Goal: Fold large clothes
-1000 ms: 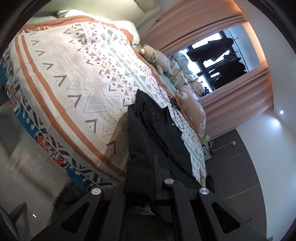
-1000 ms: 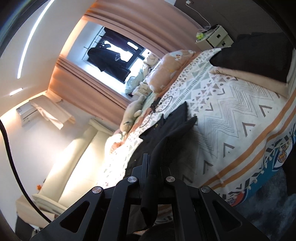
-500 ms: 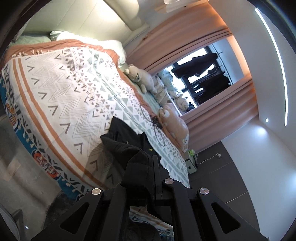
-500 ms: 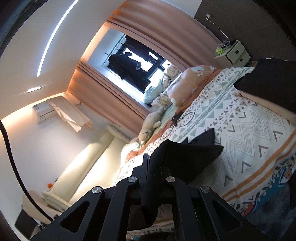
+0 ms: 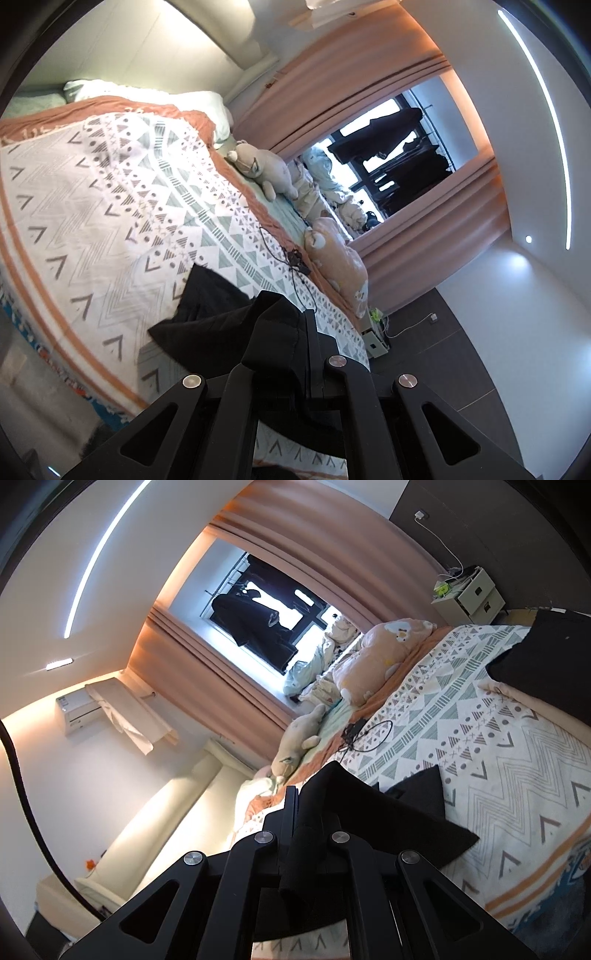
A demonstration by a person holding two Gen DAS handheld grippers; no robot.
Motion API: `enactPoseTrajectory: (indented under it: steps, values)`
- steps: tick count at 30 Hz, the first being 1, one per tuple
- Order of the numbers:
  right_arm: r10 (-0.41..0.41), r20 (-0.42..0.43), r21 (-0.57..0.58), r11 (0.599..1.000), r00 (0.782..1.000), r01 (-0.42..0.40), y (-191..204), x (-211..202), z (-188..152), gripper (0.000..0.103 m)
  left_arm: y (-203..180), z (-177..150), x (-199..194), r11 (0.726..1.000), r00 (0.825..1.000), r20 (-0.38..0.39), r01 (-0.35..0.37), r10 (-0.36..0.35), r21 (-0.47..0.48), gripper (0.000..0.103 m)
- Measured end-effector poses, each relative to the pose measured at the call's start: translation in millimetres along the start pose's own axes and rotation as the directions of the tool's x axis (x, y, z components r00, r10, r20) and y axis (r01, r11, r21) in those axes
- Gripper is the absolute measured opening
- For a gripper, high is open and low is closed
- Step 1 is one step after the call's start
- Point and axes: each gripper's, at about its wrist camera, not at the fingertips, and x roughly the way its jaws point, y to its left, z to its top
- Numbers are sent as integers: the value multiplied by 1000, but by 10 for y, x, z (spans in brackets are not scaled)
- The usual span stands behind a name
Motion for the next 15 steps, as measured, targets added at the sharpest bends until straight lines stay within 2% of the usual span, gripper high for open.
enactPoseTrajectory:
  steps: [6, 15]
  values:
    - [-33, 1, -2, 999, 999, 33, -22, 520, 241, 4, -108, 339, 562, 999, 999, 2, -34, 34, 15, 2]
    - [-38, 13, 37, 999, 999, 38, -320, 1210, 376, 4, 87, 634, 1416, 997, 996, -32, -82, 82, 6, 2]
